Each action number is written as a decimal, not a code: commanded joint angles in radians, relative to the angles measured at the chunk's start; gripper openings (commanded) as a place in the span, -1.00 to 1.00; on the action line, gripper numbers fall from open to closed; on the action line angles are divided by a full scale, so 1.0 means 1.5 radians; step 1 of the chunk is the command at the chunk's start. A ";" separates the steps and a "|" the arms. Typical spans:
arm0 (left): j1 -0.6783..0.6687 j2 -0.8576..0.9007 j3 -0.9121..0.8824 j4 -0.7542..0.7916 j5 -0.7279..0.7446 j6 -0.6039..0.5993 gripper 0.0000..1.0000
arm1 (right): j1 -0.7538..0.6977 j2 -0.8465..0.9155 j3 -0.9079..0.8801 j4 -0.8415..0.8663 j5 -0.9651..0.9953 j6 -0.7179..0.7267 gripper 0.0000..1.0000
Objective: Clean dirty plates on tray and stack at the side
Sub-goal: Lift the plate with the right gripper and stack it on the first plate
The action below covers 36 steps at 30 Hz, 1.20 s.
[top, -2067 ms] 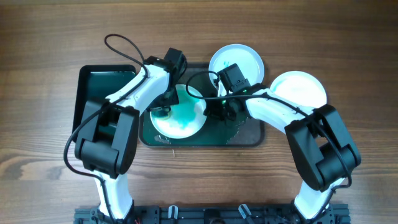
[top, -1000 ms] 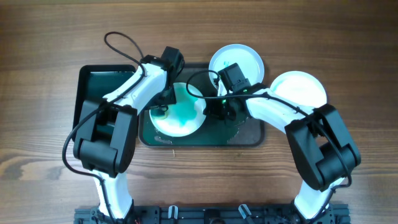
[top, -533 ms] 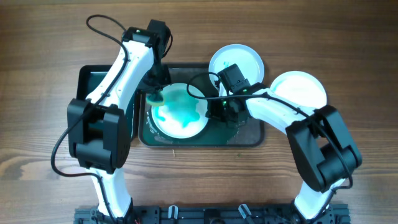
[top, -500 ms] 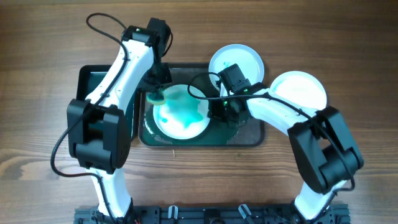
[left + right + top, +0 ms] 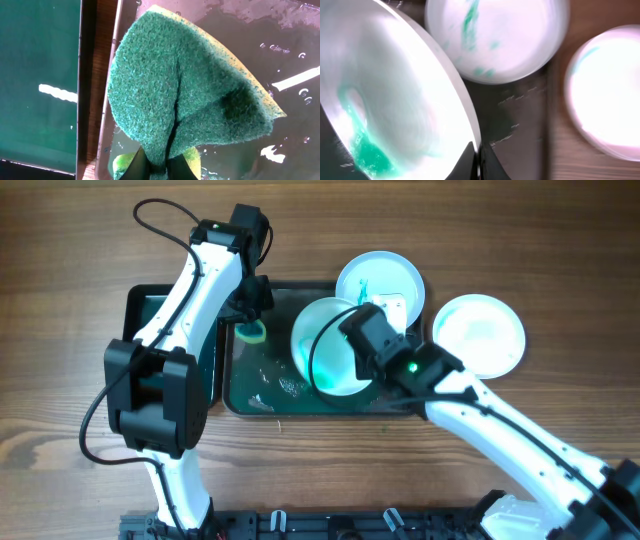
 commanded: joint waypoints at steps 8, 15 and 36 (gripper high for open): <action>0.001 0.005 0.011 0.005 0.008 0.010 -0.92 | 0.145 -0.040 0.010 0.024 0.461 -0.116 -0.91; 0.001 0.005 0.011 0.007 0.008 0.010 -0.92 | 0.220 -0.040 0.010 0.172 0.632 -0.302 -0.91; 0.001 0.005 0.011 0.008 0.008 0.010 -0.92 | 0.066 -0.033 0.010 0.021 -0.085 0.026 -0.92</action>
